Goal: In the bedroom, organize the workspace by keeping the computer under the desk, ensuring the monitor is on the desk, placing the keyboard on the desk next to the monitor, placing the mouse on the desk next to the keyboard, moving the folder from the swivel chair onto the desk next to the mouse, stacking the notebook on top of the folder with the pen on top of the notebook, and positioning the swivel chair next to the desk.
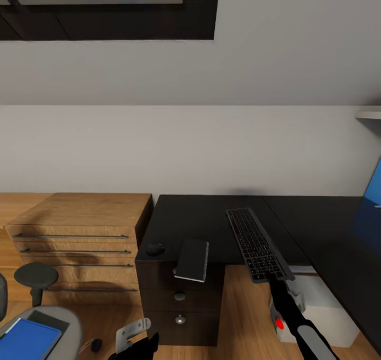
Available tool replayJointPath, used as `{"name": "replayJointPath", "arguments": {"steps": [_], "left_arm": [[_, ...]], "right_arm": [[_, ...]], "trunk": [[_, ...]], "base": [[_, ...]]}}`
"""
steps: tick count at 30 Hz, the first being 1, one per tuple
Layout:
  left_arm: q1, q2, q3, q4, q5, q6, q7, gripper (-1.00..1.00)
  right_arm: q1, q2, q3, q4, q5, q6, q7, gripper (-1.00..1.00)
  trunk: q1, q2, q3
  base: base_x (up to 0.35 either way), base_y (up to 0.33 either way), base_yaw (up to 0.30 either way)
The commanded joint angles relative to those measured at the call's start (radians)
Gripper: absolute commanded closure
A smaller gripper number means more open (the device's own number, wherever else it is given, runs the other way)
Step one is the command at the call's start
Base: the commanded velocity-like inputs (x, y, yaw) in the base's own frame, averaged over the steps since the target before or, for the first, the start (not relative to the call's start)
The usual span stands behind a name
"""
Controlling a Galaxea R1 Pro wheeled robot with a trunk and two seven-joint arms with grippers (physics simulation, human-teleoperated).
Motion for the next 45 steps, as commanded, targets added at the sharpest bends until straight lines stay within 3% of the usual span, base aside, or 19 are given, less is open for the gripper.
{"name": "replayJointPath", "arguments": {"steps": [1, 6, 10, 20, 26, 28, 39, 42, 45], "left_arm": [[0.000, 0.000, -0.001, -0.002, 0.009, 0.001, 0.008, -1.00], [0.000, 0.000, -0.001, 0.003, 0.010, 0.001, 0.010, -1.00], [0.000, -0.002, -0.003, 0.048, 0.007, 0.000, 0.009, -1.00], [0.000, -0.004, -0.003, 0.065, 0.007, -0.001, 0.009, -1.00], [0.000, -0.002, -0.004, 0.075, 0.009, -0.002, 0.012, -1.00], [0.000, 0.000, -0.004, 0.117, 0.008, -0.002, 0.010, -1.00], [0.000, 0.002, -0.003, 0.240, 0.005, -0.006, 0.007, -1.00], [0.000, 0.002, -0.004, 0.278, 0.003, -0.045, 0.006, -1.00], [0.000, 0.002, -0.005, 0.303, 0.003, -0.137, 0.004, -1.00]], "right_arm": [[0.000, 0.000, -0.001, 0.000, -0.012, 0.006, 0.005, 1.00], [0.000, -0.001, 0.000, -0.013, -0.011, 0.006, 0.008, 1.00], [0.002, -0.002, -0.002, -0.128, -0.011, 0.004, -0.006, 1.00], [0.011, -0.003, -0.002, -0.249, -0.011, 0.007, -0.058, 1.00], [0.059, -0.005, -0.004, -0.375, -0.011, 0.012, -0.155, 1.00], [0.079, -0.004, -0.004, -0.413, -0.014, 0.012, -0.176, 1.00], [0.158, -0.009, -0.001, -0.520, 0.017, 0.060, -0.169, 1.00], [0.164, -0.009, -0.003, -0.529, 0.020, 0.090, -0.169, 1.00], [0.167, -0.009, -0.003, -0.532, 0.019, 0.106, -0.163, 1.00]], "trunk": [[-0.004, 0.007, 0.002], [-0.023, 0.042, 0.018], [-0.038, 0.070, 0.031], [-0.077, 0.140, 0.062], [-0.100, 0.182, 0.081], [-0.107, 0.196, 0.087], [-0.150, 0.273, 0.121], [-0.161, 0.294, 0.131], [-0.173, 0.315, 0.140]], "base": [[0.000, 0.000, 0.000], [0.000, 0.000, 0.000], [0.000, 0.000, 0.000], [0.000, 0.000, 0.000], [0.000, 0.000, 0.000], [0.000, 0.000, 0.000], [0.000, 0.000, 0.000], [0.000, 0.000, 0.000], [0.000, 0.000, 0.000]]}}
